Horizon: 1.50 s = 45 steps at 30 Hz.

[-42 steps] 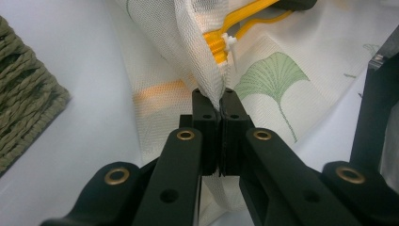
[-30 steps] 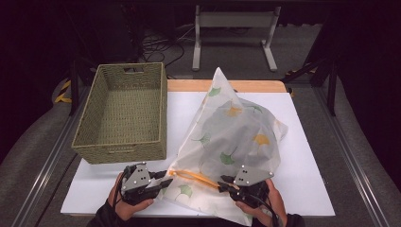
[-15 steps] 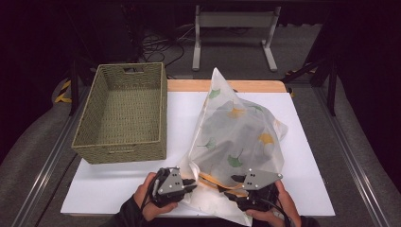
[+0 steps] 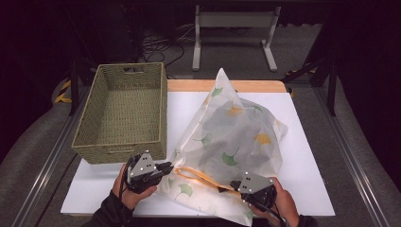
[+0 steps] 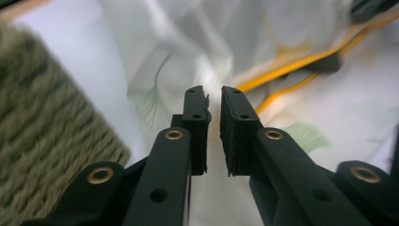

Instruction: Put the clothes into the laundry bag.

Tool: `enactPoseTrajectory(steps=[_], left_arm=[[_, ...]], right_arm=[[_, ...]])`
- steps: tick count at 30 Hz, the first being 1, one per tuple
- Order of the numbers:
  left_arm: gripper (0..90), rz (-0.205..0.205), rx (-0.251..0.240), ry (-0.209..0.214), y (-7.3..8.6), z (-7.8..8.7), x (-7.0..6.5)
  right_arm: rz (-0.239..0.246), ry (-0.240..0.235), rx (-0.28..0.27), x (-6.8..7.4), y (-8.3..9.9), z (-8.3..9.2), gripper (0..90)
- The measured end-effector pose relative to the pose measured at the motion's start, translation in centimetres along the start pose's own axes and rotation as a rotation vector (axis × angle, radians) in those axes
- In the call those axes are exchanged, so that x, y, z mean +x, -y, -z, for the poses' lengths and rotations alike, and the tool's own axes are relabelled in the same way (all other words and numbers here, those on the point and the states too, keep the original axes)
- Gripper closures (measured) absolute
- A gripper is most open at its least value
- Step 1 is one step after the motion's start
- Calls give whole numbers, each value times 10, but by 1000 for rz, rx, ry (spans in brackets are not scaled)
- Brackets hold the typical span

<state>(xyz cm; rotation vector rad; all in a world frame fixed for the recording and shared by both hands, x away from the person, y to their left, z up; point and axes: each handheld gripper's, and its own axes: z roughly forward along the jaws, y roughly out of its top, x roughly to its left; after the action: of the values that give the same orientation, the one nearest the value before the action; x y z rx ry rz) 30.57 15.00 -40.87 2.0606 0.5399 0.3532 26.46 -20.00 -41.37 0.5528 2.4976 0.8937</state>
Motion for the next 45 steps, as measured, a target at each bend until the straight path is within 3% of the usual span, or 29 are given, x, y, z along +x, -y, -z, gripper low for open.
enactPoseTrajectory(steps=[3, 5, 7, 9, 13, 16, 19, 20, 21, 22, 25, 27, 29, 31, 33, 34, 36, 41, 43, 44, 45], left_arm=[[716, -12, -38, 14, -7, 7, -7], [709, -45, -73, 72, -13, 10, -19], [706, -61, -64, 128, -14, 6, -28], [708, -80, -36, 197, -12, -5, -38], [718, -117, 50, 251, -9, -29, -51], [719, -132, 89, 262, -7, -39, -53], [723, -129, 121, 274, -5, -50, -53], [723, -129, 121, 274, -5, -50, -53], [723, -120, 122, 285, -6, -53, -53], [711, -138, 133, 293, -7, -58, -55], [682, -154, 145, 309, -10, -67, -60], [676, -190, 166, 328, -15, -83, -68], [675, -218, 182, 321, -20, -98, -74], [675, -218, 184, 325, -24, -111, -77], [662, -240, 185, 304, -27, -123, -78], [664, -230, 189, 314, -29, -130, -77], [686, -235, 191, 294, -30, -138, -75], [763, -265, 210, 247, -33, -149, -74], [852, -276, 219, 228, -35, -149, -76], [852, -301, 218, 199, -36, -149, -75], [869, -296, 224, 180, -36, -149, -74]], right_arm=[[-7, -2, -12, -1, -2, 2, 900], [4, -17, -19, 0, -3, 4, 891], [-5, -28, -6, -1, -2, 4, 683], [-2, -25, -1, -2, -2, 3, 632], [32, -34, 51, 1, -1, -8, 526], [64, -22, 84, 2, 2, -14, 539], [77, 12, 109, 0, 7, -21, 762], [77, 12, 109, 0, 7, -21, 762], [71, 13, 101, -1, 7, -21, 796], [72, 15, 93, -2, 5, -19, 843], [50, 11, 70, -3, 2, -18, 862], [4, 9, 38, -6, 0, -15, 871], [-23, 10, 17, -7, -2, -15, 872], [-36, 5, 13, -6, -3, -16, 872], [-45, 5, 11, -6, -4, -17, 872], [-52, 4, 11, -7, -3, -17, 872], [-64, 9, 11, -7, -3, -17, 872], [-84, -8, -2, -8, -2, -15, 872], [-84, -9, -4, -8, -2, -14, 872], [-101, -15, -17, -7, -3, -11, 873], [-112, -26, -34, -8, -3, -9, 874]])
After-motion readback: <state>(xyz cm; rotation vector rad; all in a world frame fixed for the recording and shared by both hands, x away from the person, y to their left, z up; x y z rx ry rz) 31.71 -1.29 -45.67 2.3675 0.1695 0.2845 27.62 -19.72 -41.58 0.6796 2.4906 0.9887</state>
